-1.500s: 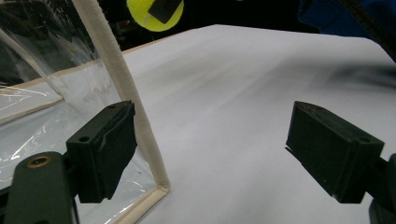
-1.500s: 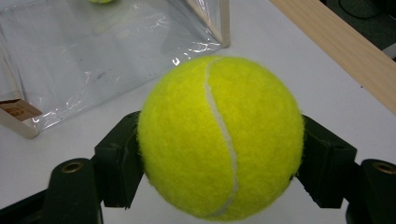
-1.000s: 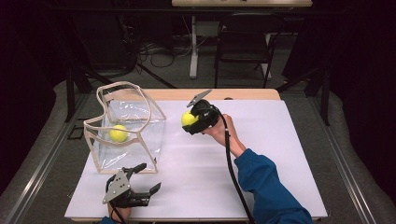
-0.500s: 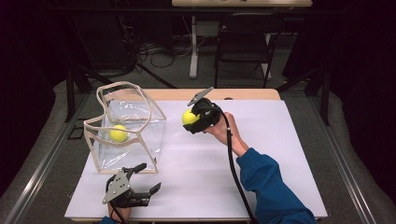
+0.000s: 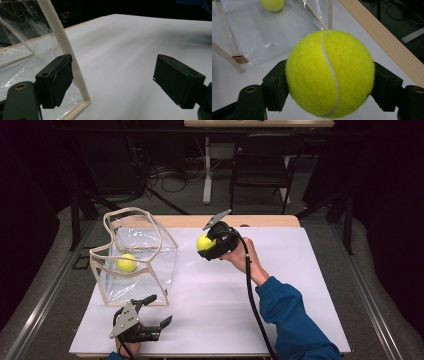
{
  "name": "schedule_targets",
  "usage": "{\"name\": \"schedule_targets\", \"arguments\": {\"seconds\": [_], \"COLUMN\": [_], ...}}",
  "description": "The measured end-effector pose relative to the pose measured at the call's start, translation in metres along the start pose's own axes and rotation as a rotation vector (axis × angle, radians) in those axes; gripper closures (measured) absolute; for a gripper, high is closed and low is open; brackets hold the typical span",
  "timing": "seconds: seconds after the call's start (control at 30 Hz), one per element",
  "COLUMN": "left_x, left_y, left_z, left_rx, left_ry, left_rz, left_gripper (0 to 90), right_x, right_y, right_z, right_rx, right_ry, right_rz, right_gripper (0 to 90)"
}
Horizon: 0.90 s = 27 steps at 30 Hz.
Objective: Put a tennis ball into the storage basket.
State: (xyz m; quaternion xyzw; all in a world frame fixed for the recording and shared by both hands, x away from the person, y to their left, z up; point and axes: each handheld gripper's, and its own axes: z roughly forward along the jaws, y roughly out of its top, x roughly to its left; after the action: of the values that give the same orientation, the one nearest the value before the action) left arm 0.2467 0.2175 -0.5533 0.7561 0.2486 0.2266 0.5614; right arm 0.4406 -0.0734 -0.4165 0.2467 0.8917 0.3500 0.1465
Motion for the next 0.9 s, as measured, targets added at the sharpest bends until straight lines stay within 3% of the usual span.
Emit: {"name": "schedule_targets", "arguments": {"seconds": [0.9], "left_x": [0.000], "left_y": [0.000], "left_z": [0.000], "left_rx": [-0.009], "left_ry": [0.002], "left_rz": [-0.005], "left_gripper": [15.9], "right_x": [-0.002], "right_y": [0.017], "right_z": [-0.018], "right_rx": [-0.012], "right_ry": [-0.022], "right_rz": [-0.019], "right_gripper": [25.9]}}
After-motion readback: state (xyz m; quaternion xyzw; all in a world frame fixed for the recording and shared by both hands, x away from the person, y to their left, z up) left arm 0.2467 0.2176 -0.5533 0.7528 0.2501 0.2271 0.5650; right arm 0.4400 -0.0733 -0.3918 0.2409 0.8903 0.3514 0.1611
